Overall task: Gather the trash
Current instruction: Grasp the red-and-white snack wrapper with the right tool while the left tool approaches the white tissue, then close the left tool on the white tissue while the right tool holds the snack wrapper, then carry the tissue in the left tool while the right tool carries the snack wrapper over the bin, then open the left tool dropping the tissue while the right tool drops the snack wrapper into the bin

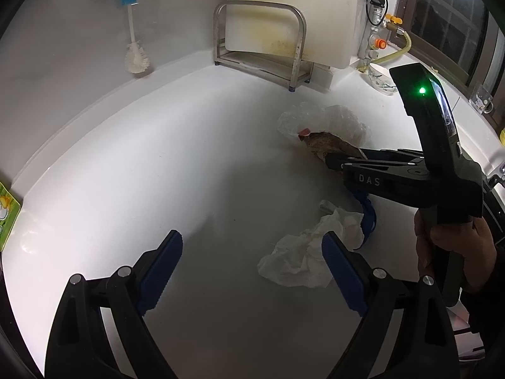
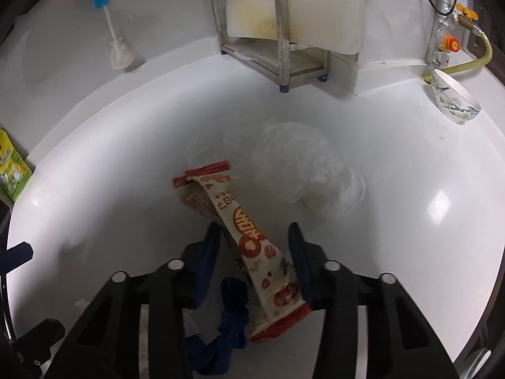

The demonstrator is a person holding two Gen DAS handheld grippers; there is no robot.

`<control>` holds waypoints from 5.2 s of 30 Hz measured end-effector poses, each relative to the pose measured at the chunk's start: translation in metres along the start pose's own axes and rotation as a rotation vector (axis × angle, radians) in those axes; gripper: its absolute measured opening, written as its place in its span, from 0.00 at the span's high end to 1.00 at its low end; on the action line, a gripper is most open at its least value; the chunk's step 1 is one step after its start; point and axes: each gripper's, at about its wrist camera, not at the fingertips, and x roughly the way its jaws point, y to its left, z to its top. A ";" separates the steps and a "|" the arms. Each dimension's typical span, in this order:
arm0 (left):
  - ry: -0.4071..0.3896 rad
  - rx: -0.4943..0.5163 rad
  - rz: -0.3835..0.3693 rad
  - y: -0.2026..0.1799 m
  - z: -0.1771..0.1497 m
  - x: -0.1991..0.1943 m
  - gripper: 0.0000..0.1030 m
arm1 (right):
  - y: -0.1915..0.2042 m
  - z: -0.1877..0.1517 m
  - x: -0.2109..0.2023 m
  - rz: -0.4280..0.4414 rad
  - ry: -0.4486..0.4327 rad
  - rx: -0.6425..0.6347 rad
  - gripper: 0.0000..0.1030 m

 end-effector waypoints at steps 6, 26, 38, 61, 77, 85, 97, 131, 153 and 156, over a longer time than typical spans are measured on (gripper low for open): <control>-0.002 0.011 -0.015 -0.004 0.001 0.001 0.14 | -0.004 -0.007 -0.011 0.017 -0.021 0.022 0.79; 0.033 0.096 -0.072 -0.019 -0.006 0.017 0.14 | -0.027 -0.049 -0.062 0.085 0.029 0.170 0.79; 0.026 0.135 -0.077 -0.026 -0.006 0.027 0.14 | -0.033 -0.086 -0.088 0.079 0.028 0.244 0.79; 0.047 0.085 -0.149 -0.022 -0.013 0.019 0.92 | -0.020 -0.114 -0.123 0.096 -0.029 0.312 0.79; -0.025 0.041 -0.131 -0.025 -0.031 -0.043 0.93 | 0.002 -0.143 -0.168 0.111 -0.069 0.275 0.79; -0.018 0.045 -0.128 -0.050 -0.053 -0.068 0.93 | 0.002 -0.170 -0.192 0.132 -0.073 0.261 0.79; 0.000 0.024 -0.106 -0.108 -0.104 -0.105 0.93 | -0.025 -0.233 -0.236 0.150 -0.074 0.223 0.79; 0.093 0.064 -0.058 -0.234 -0.224 -0.127 0.93 | -0.074 -0.369 -0.239 0.202 0.061 0.182 0.79; 0.187 0.026 -0.008 -0.221 -0.253 -0.086 0.93 | -0.065 -0.377 -0.201 0.200 0.201 0.143 0.79; 0.196 0.022 -0.001 -0.219 -0.254 -0.082 0.93 | -0.065 -0.377 -0.195 0.202 0.212 0.144 0.79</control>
